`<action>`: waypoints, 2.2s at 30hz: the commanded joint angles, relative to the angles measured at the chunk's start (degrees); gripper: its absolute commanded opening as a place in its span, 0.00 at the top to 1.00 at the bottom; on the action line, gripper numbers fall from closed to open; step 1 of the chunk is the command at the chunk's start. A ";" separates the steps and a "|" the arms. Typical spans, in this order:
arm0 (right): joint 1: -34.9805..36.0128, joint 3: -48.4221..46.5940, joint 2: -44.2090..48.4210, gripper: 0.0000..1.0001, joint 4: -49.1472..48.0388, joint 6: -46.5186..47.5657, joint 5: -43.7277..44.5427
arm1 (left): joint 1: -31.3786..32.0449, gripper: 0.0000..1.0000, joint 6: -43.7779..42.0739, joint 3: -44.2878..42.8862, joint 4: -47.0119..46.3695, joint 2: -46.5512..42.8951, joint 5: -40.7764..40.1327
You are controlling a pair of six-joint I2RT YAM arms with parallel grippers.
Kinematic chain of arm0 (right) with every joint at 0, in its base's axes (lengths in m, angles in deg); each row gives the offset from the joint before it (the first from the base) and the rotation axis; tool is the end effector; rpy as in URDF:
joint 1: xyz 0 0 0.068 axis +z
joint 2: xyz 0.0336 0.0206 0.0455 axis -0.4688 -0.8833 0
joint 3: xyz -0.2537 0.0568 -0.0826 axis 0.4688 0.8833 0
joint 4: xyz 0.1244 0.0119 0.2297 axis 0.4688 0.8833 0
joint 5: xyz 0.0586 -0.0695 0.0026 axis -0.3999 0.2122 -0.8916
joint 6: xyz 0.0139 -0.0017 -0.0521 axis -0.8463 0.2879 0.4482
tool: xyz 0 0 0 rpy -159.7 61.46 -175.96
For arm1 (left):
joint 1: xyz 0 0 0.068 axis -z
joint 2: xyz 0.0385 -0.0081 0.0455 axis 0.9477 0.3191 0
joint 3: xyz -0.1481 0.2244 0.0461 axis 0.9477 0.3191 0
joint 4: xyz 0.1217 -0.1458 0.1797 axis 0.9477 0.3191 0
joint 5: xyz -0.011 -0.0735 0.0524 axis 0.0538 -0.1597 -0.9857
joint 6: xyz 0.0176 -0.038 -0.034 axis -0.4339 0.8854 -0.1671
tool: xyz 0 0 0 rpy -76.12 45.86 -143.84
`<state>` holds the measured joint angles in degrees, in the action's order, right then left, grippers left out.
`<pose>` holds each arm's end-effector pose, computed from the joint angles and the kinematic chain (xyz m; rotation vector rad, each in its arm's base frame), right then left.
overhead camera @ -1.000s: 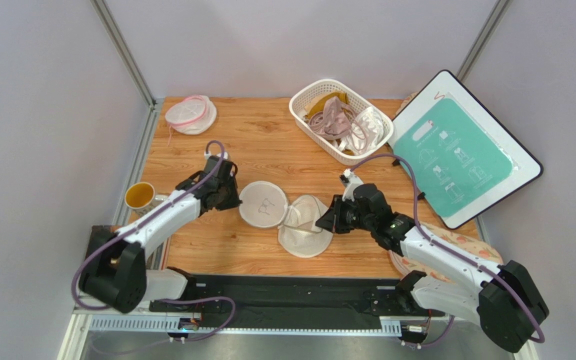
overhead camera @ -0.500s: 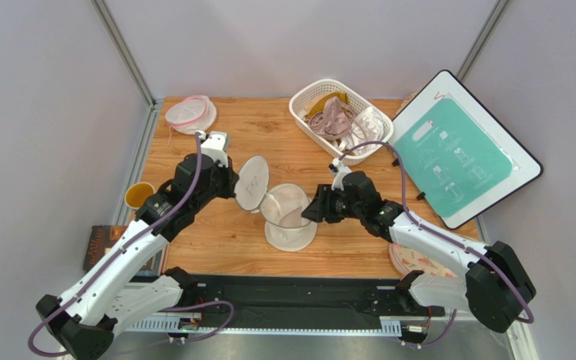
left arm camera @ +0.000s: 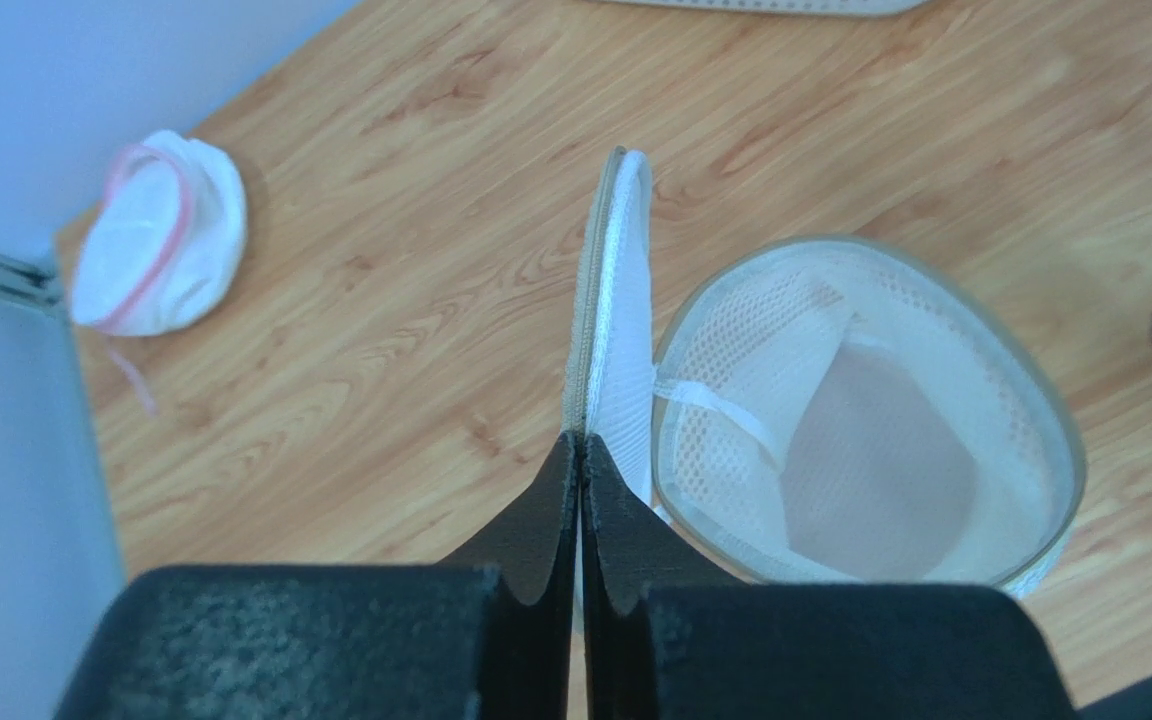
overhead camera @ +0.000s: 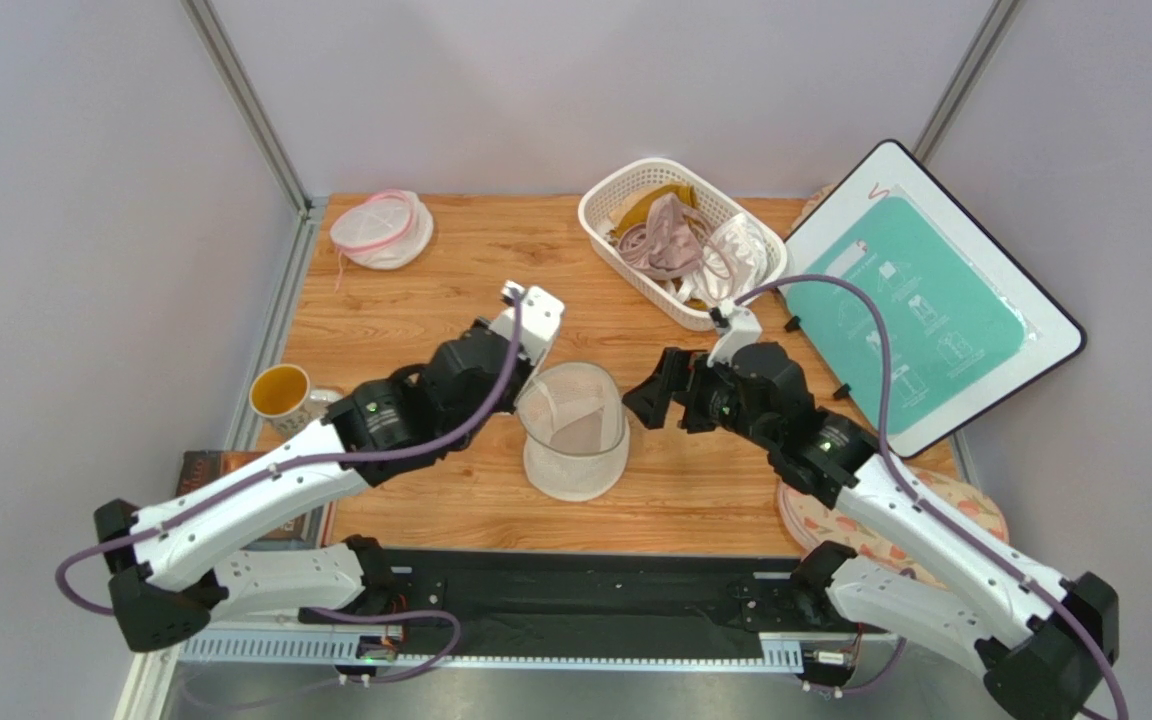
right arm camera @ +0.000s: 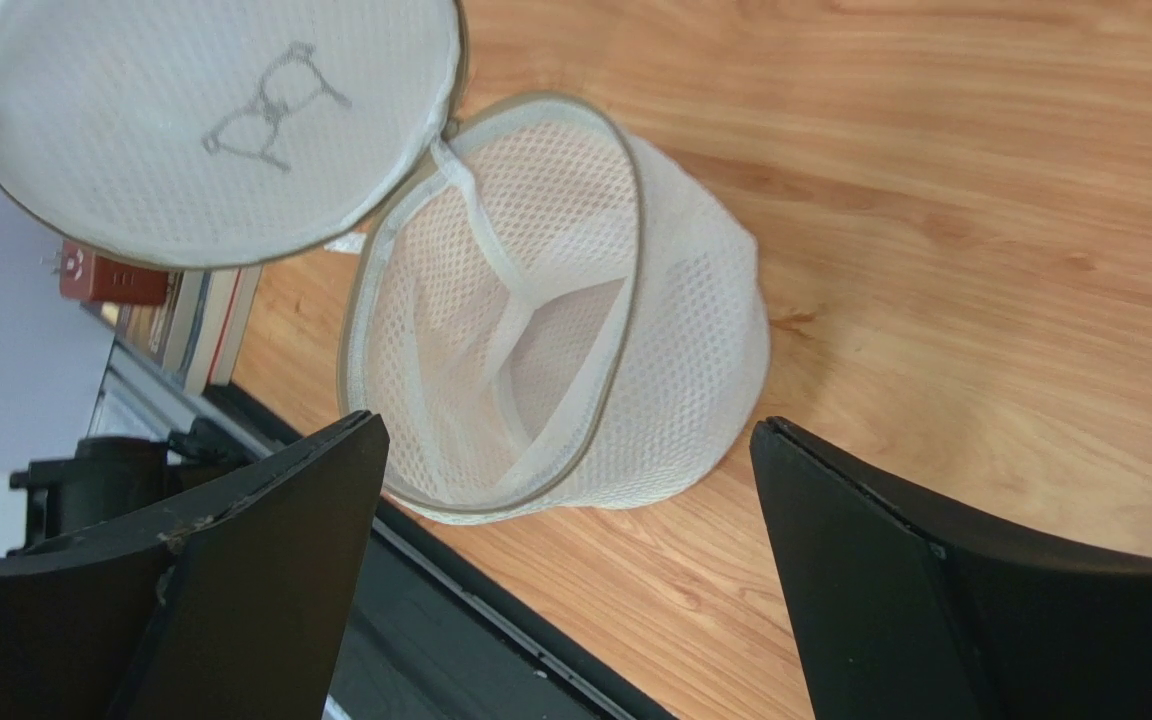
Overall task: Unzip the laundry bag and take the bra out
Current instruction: Close the laundry bag at the center of the board.
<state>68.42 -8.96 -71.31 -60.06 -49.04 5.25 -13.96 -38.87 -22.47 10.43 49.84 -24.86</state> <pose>0.1578 0.1370 0.2852 -0.1523 2.1879 0.8248 0.1341 -0.1745 0.3710 0.5893 1.8924 -0.1033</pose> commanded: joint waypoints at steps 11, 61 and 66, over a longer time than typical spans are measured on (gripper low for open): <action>0.22 1.15 4.74 0.00 6.72 -1.03 12.96 | 14.64 1.00 -5.62 -5.49 0.56 13.66 -16.35; -5.13 -0.35 14.05 0.00 17.27 3.81 18.93 | 6.59 0.03 20.48 1.52 5.84 -1.17 9.89; -6.54 -0.70 15.11 0.00 18.85 5.12 19.02 | -18.63 0.02 20.92 6.02 6.61 -7.15 23.60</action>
<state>62.96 -6.99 -57.36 -42.20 -46.20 22.95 -19.80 -19.85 -18.54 16.86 46.56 -13.84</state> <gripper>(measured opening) 0.998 0.981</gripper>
